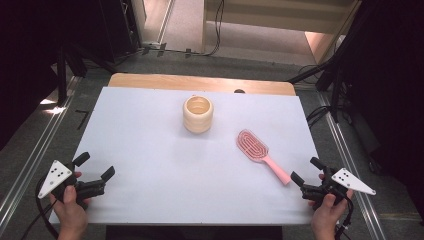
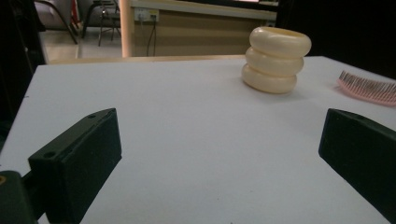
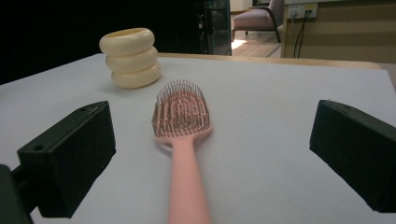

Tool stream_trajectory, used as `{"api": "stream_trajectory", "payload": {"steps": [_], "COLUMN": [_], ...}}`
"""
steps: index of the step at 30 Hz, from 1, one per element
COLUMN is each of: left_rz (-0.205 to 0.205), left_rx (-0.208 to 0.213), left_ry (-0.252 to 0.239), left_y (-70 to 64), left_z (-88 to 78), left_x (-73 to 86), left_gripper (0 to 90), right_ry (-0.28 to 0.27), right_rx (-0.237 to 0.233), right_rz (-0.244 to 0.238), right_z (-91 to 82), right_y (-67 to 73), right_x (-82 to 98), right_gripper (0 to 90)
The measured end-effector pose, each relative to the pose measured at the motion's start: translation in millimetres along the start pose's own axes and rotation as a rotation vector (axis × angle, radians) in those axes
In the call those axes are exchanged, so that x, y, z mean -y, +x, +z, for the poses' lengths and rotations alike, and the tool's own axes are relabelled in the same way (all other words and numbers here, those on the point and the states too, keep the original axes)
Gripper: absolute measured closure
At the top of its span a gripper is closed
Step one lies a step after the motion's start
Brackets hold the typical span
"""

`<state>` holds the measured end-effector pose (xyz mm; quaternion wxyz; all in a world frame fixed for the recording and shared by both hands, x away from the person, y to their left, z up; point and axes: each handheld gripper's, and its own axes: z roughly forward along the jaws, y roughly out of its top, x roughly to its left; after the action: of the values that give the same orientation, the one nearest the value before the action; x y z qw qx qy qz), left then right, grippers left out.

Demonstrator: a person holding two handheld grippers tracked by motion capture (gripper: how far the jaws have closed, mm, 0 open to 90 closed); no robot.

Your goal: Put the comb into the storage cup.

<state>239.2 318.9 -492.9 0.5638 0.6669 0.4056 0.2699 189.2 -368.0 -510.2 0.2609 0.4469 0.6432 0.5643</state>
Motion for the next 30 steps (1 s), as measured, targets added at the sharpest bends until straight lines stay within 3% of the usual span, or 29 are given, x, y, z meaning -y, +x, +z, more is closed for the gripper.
{"api": "stream_trajectory", "payload": {"steps": [1,3,5,6,11,16,23,27,30], "left_rz": [-0.028,-0.033,-0.023,0.001,0.008,0.015,0.07,0.104,0.102], "left_rx": [0.008,0.012,0.006,0.005,0.015,0.008,-0.005,-0.005,-0.003], "left_ry": [-0.014,-0.017,-0.018,-0.011,-0.009,-0.006,0.015,0.024,0.025], "left_y": [3.4,4.1,3.0,0.4,-1.3,-1.6,-6.7,-10.6,-10.6], "left_z": [-1.1,-2.3,-2.6,-2.3,-1.4,-0.8,1.9,2.8,3.2], "left_x": [0.7,0.7,1.1,0.9,1.1,1.3,1.1,1.3,1.2], "left_gripper": [0.0,0.0,0.0,0.0,0.0,0.0,0.0,0.0,0.0], "right_ry": [0.016,0.028,0.029,0.036,0.048,0.097,0.13,0.138,0.15], "right_rx": [-0.004,-0.024,-0.026,-0.021,-0.009,0.011,-0.03,-0.022,-0.025], "right_rz": [-0.004,-0.007,-0.012,-0.004,-0.019,-0.052,-0.055,-0.044,-0.046], "right_z": [0.0,-0.9,-1.3,-1.5,-1.4,-0.9,2.3,2.9,3.5], "right_y": [1.1,3.0,3.3,4.7,9.3,14.0,16.8,17.6,17.4], "right_x": [-0.7,-2.2,-2.9,-4.3,-8.4,-15.5,-26.6,-34.2,-38.6], "right_gripper": [0.0,0.0,0.0,0.0,0.0,0.0,0.0,0.0,0.0]}}
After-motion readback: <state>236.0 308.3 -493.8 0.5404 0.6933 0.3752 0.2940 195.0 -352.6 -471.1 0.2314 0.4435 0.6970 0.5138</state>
